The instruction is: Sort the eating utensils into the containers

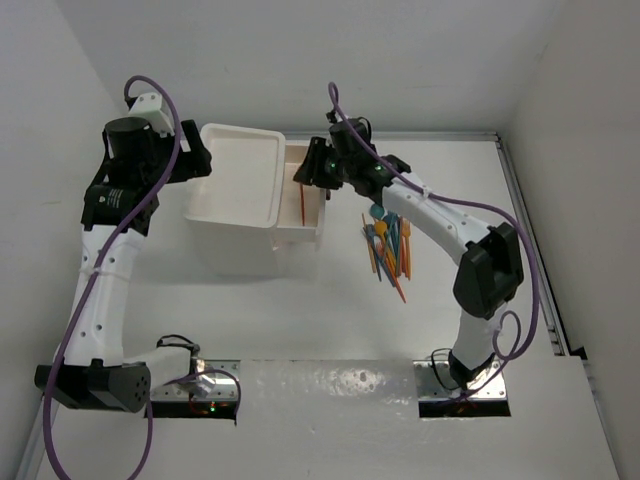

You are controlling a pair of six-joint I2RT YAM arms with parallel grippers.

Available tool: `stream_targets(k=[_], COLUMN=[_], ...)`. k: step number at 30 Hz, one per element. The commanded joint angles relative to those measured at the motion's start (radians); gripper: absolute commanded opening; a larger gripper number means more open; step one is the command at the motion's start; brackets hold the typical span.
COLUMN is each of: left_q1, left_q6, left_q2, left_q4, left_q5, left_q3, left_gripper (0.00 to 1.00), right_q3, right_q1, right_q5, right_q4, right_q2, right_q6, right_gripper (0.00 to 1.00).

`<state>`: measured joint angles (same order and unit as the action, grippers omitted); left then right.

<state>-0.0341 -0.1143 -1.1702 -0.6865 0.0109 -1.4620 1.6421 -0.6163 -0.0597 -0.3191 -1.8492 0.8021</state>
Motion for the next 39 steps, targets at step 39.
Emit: stream_targets(k=[39], left_q1=[-0.015], left_q6=[-0.008], left_q2=[0.021], left_q4=[0.018], left_q5=[0.014], left_q3=[0.012], left_gripper=[0.78], right_q3=[-0.397], right_q1=[0.239], right_q5=[0.198], right_q4=[-0.044], right_q2=[-0.034], right_q6=[-0.560], right_gripper=[0.19])
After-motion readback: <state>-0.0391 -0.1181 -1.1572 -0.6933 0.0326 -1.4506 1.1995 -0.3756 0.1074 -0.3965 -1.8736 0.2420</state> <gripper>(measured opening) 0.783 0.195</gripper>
